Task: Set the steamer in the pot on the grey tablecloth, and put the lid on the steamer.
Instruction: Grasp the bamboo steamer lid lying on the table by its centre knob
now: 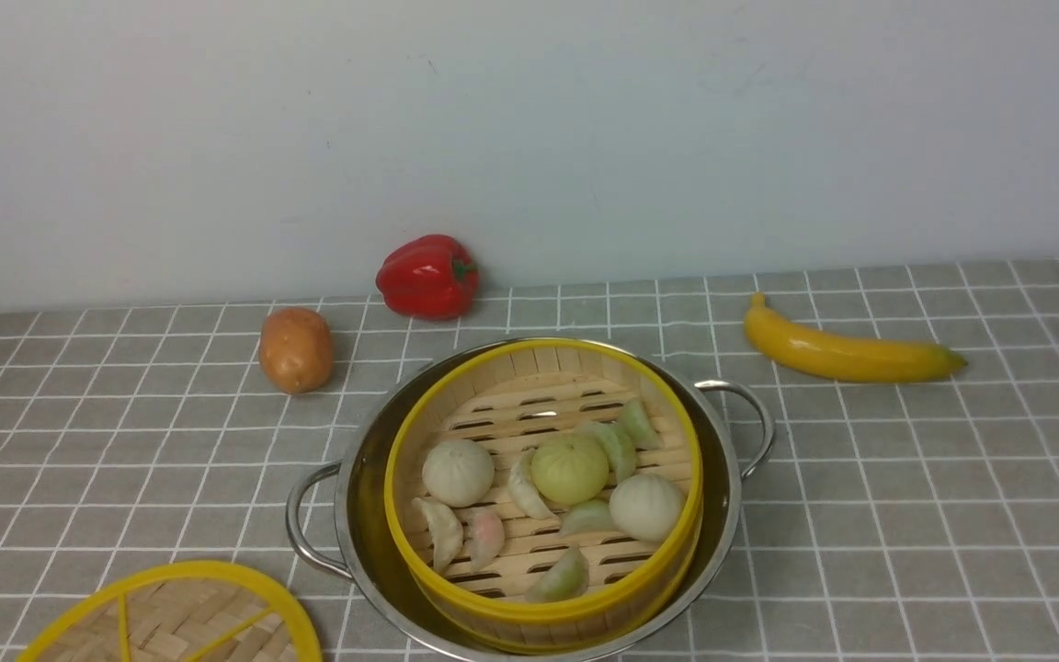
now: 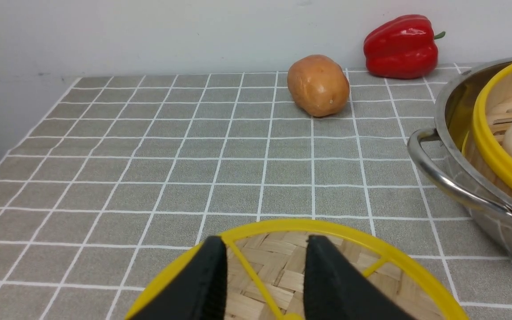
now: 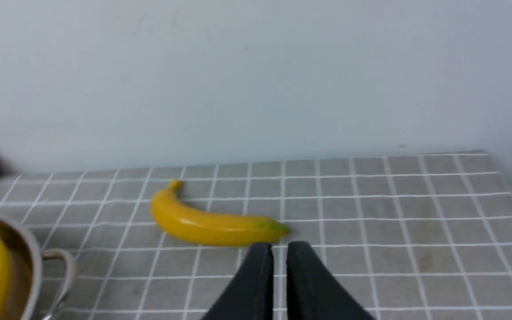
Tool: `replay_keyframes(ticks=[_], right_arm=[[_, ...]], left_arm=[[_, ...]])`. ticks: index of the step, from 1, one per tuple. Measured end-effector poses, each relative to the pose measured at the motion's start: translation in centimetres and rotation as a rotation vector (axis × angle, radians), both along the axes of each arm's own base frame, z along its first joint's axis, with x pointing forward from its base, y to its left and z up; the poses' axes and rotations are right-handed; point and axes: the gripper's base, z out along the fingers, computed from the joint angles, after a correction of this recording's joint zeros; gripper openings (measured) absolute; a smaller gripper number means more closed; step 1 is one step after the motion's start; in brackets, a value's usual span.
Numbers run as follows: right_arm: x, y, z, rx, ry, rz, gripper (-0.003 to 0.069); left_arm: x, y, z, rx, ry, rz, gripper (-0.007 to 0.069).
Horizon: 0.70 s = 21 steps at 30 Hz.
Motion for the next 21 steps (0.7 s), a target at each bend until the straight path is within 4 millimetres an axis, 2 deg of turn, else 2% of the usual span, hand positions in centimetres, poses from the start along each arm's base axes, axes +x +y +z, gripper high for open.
replay_keyframes(ticks=[5, 7, 13, 19, 21], right_arm=[[-3.6, -0.2, -2.9, -0.006, -0.148, -0.013, 0.0089], [-4.5, -0.2, -4.2, -0.035, -0.196, -0.008, 0.0098], [-5.4, -0.1, -7.2, -0.047, -0.238, 0.004, 0.0118], [-5.2, -0.1, -10.0, -0.052, -0.164, 0.007, 0.0139], [-5.2, -0.1, -10.4, -0.052, -0.152, 0.007, 0.0146]], left_arm=[[0.0, 0.0, 0.0, 0.0, 0.0, 0.0, 0.0243], [0.0, 0.0, 0.0, 0.0, 0.0, 0.0, 0.0243], [0.0, 0.0, 0.0, 0.0, 0.0, 0.0, 0.0243], [0.0, 0.0, 0.0, 0.0, 0.0, 0.0, 0.0243], [0.0, 0.0, 0.0, 0.0, 0.0, 0.0, 0.0243]])
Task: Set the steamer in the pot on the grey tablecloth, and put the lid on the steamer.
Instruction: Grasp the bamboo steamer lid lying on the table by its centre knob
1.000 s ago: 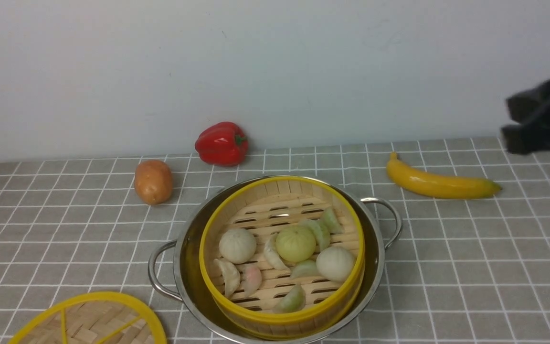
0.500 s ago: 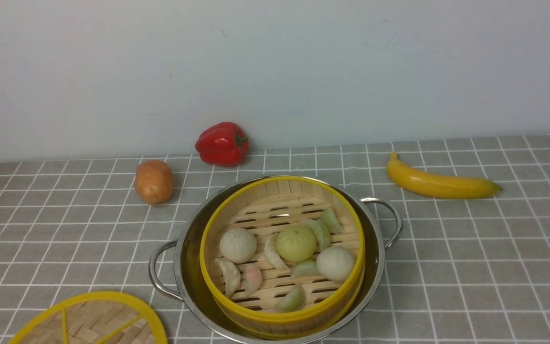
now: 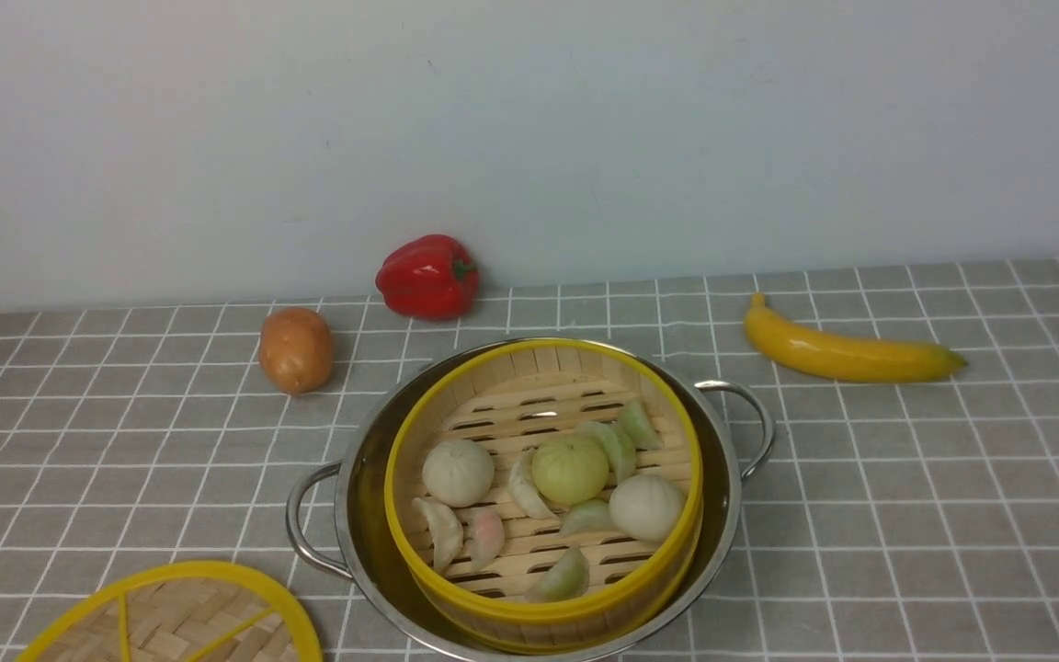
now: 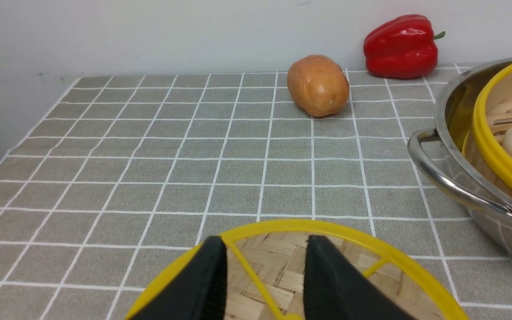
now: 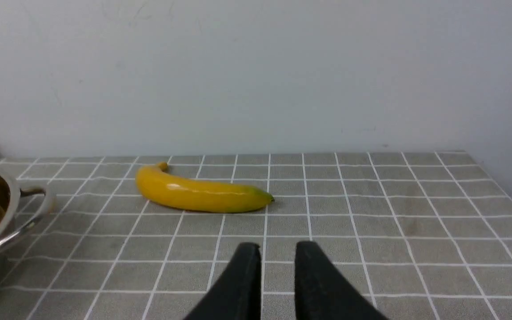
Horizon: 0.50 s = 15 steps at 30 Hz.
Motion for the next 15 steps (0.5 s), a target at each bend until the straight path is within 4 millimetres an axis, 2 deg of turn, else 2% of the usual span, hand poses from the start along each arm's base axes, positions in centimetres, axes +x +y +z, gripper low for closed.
replay_keyframes(ticks=[15], right_arm=[[-0.6, 0.08, -0.85, 0.025, 0.068, 0.005, 0.0187]], left_arm=[[0.0, 0.0, 0.0, 0.0, 0.0, 0.0, 0.0243]])
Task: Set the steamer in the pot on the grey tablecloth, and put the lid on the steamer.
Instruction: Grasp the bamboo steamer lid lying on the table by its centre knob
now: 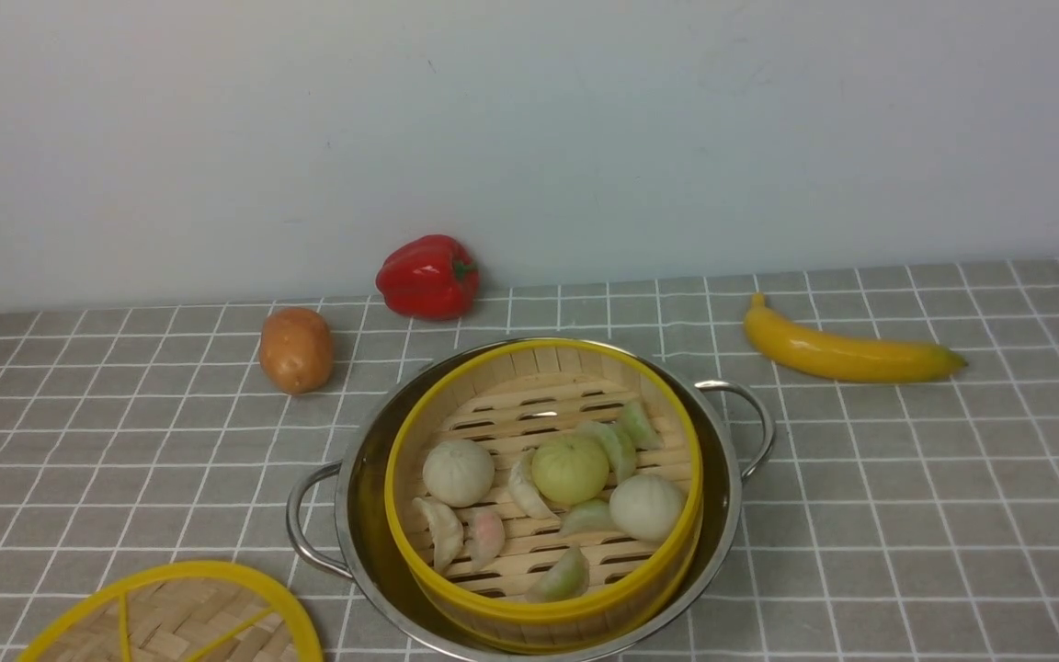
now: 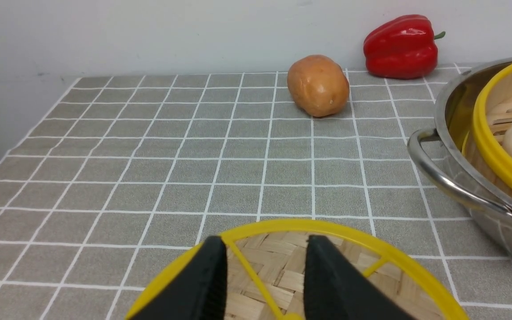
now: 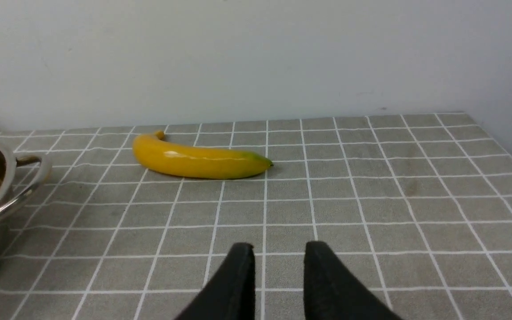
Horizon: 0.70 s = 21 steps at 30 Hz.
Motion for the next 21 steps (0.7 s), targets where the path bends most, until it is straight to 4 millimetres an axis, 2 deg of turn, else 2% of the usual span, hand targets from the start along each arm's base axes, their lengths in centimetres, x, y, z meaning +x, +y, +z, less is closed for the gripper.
replay_keyframes(ticks=[7, 21], right_arm=[[-0.01, 0.28, -0.08, -0.09, 0.01, 0.048, 0.0207], [-0.01, 0.3, -0.08, -0.1, 0.011, 0.052, 0.0238]], left_arm=[[0.0, 0.0, 0.0, 0.0, 0.0, 0.0, 0.0243], [0.0, 0.0, 0.0, 0.0, 0.0, 0.0, 0.0243]])
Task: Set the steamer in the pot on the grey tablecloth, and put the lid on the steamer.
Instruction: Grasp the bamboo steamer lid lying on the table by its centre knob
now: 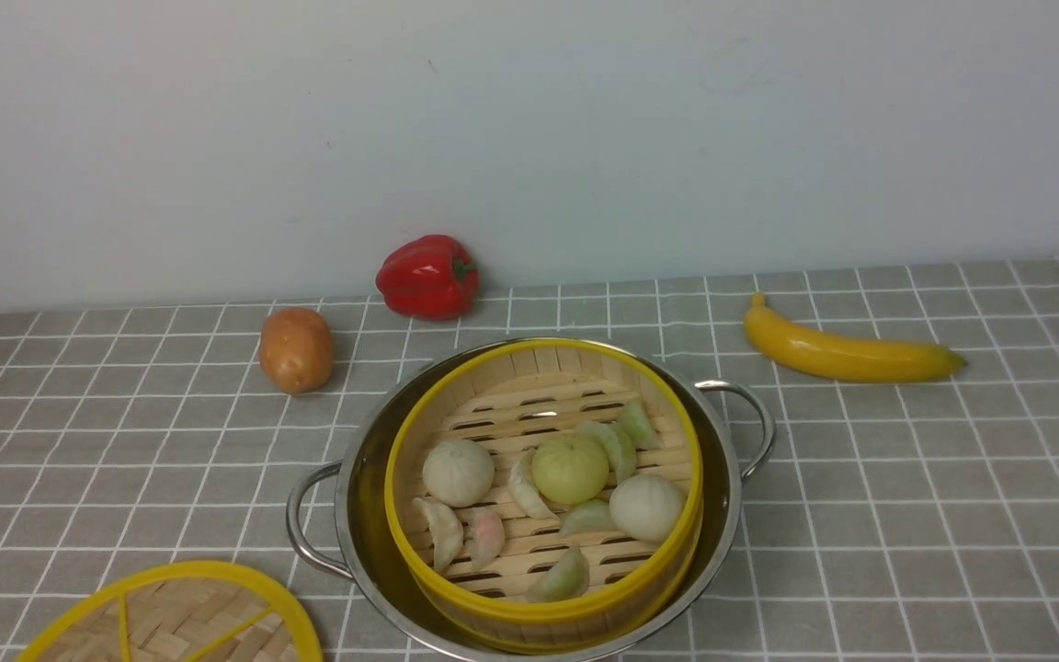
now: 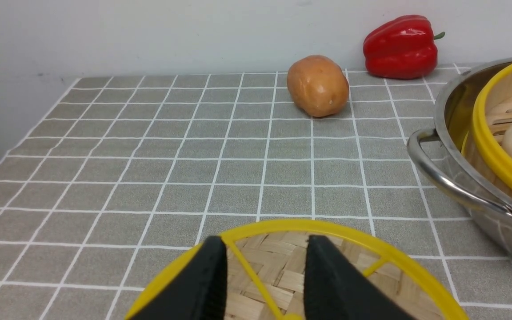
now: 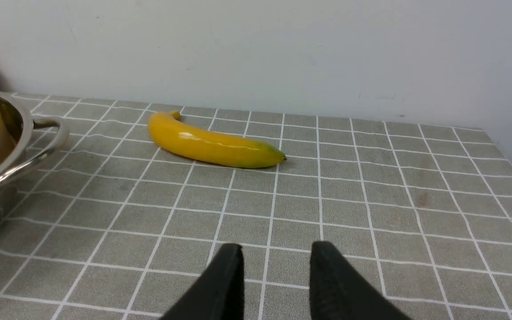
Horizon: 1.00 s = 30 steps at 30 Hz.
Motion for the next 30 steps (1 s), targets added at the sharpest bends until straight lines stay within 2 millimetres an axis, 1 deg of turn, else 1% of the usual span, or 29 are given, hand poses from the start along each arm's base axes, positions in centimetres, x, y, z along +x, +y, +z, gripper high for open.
replay_keyframes(ticks=[12, 13, 14, 15, 16, 20, 23, 25, 28, 29, 30], right_arm=[[0.0, 0.0, 0.0, 0.0, 0.0, 0.0, 0.024], [0.0, 0.0, 0.0, 0.0, 0.0, 0.0, 0.024], [0.0, 0.0, 0.0, 0.0, 0.0, 0.0, 0.024], [0.0, 0.0, 0.0, 0.0, 0.0, 0.0, 0.024], [0.0, 0.0, 0.0, 0.0, 0.0, 0.0, 0.024], [0.0, 0.0, 0.0, 0.0, 0.0, 0.0, 0.024], [0.0, 0.0, 0.0, 0.0, 0.0, 0.0, 0.024], [0.0, 0.0, 0.0, 0.003, -0.001, 0.0, 0.024], [0.0, 0.0, 0.0, 0.003, -0.002, 0.0, 0.024], [0.0, 0.0, 0.0, 0.003, -0.002, 0.0, 0.024], [0.0, 0.0, 0.0, 0.003, -0.002, 0.0, 0.024]], left_arm=[[0.0, 0.0, 0.1, 0.002, -0.017, -0.001, 0.0243], [0.1, -0.1, 0.3, -0.024, -0.036, 0.001, 0.0243], [0.2, -0.2, 0.6, -0.129, -0.075, 0.006, 0.0243], [0.2, -0.2, 0.6, -0.135, -0.08, 0.007, 0.0243], [0.2, -0.5, 0.9, -0.286, -0.111, 0.016, 0.0243], [0.3, -0.8, 1.6, -0.575, -0.185, 0.033, 0.0243], [0.4, -0.7, 1.9, -0.627, -0.219, 0.038, 0.0243], [0.4, -0.6, 2.3, -0.692, -0.275, 0.046, 0.0243], [0.4, -0.6, 2.7, -0.691, -0.289, 0.043, 0.0243], [0.3, -0.7, 3.2, -0.676, -0.289, 0.031, 0.0243], [0.0, -0.8, 4.3, -0.646, -0.29, 0.006, 0.0243]])
